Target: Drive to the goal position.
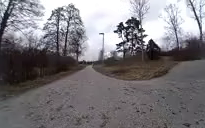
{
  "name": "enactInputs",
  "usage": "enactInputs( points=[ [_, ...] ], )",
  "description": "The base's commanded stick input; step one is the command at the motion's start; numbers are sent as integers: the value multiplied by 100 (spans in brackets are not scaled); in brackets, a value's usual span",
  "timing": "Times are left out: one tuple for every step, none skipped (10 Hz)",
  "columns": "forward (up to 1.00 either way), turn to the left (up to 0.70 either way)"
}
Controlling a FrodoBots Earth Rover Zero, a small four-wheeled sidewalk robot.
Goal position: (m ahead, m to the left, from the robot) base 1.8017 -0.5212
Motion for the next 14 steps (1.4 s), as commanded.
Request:
enactInputs(
  points=[
    [0, -10],
    [0, -11],
    [0, -13],
    [0, -15],
    [0, -16],
    [0, -20],
    [0, -25],
    [0, -29],
    [0, -33],
    [0, -37],
    [0, -42],
    [0, -45],
    [0, -47],
    [0, -50]
  ],
)
